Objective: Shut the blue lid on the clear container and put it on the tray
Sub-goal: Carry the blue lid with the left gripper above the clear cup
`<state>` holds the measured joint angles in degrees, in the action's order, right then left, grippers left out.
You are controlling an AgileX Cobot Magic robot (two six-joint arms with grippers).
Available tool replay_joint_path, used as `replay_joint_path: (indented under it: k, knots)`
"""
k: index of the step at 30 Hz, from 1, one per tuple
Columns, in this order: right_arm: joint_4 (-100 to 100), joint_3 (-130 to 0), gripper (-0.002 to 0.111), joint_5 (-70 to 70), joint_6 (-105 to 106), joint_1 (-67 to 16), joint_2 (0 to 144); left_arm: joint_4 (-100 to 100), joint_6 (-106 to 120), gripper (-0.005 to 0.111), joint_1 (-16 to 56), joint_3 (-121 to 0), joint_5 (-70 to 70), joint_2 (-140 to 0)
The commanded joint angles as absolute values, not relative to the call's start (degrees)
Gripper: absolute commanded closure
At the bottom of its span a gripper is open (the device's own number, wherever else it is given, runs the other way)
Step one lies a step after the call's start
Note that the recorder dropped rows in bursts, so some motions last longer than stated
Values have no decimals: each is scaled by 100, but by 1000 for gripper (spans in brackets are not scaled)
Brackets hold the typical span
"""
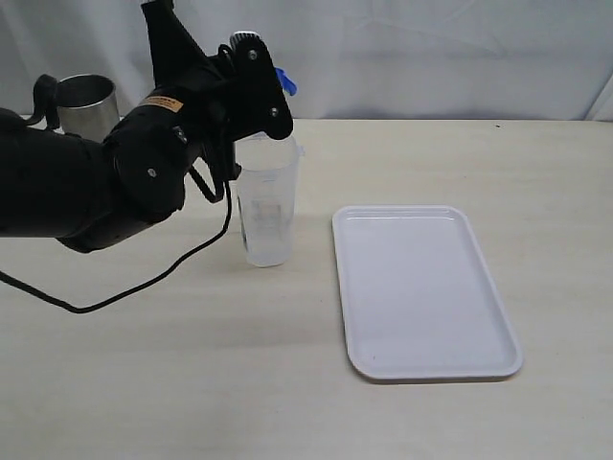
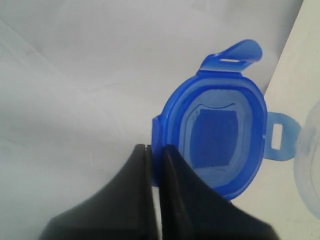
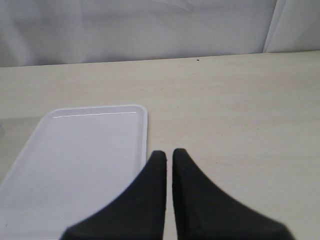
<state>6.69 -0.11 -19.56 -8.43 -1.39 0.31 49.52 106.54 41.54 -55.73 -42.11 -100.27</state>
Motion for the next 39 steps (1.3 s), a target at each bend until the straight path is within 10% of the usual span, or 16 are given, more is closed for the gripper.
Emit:
replay_joint_path:
  k: [1, 39]
  knots:
    - [646, 0, 104, -1960, -859, -148, 0, 5083, 10795, 107, 4202, -5606, -4323, -10018]
    - [646, 0, 104, -1960, -859, -148, 0, 5656, 11759, 107, 4673, -5320, -4857, -10018]
